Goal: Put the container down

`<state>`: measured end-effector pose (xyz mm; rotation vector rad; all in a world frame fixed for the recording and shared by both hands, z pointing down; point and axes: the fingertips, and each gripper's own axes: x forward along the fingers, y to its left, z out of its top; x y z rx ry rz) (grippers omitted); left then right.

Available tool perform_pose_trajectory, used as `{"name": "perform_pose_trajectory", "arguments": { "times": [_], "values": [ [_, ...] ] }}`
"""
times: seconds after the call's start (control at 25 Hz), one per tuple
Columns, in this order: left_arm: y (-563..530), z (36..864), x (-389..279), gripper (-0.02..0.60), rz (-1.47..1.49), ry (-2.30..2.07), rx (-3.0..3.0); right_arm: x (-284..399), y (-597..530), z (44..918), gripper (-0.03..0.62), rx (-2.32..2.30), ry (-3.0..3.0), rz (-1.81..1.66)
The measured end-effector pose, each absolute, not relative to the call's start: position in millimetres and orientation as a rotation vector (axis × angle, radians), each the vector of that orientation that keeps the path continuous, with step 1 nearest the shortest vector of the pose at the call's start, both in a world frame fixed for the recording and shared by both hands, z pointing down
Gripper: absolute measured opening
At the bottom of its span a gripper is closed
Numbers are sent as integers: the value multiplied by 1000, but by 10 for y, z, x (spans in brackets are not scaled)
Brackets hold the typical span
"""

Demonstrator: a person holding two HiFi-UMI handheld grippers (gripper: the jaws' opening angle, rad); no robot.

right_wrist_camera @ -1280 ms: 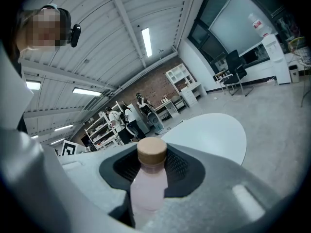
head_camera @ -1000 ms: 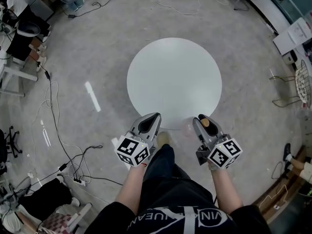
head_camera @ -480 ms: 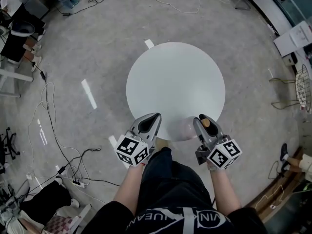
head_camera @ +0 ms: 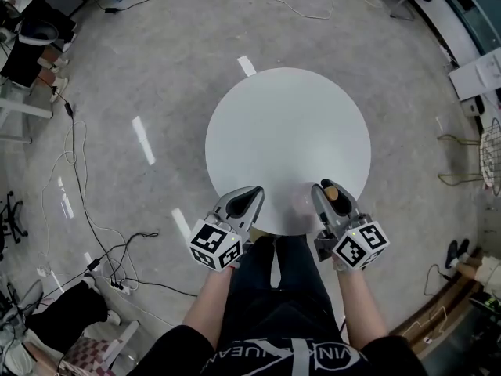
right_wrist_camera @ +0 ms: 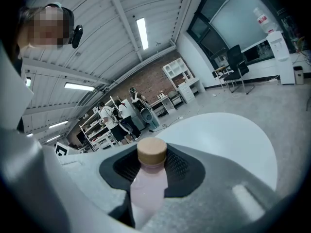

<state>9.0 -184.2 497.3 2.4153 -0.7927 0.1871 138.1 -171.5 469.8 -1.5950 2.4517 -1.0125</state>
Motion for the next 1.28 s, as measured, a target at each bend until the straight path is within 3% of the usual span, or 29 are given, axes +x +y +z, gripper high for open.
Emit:
{"name": "perform_pose_trajectory", "arguments": {
  "times": [0.68, 1.28],
  "values": [
    [-2051, 5119, 372, 14, 202, -911, 2376, 1353, -2265, 4922, 123, -1406, 2729, -1014],
    [-1984, 5360, 472, 14, 223, -959, 2328, 1096, -2420, 5119, 123, -1272, 3076, -744]
  ]
}}
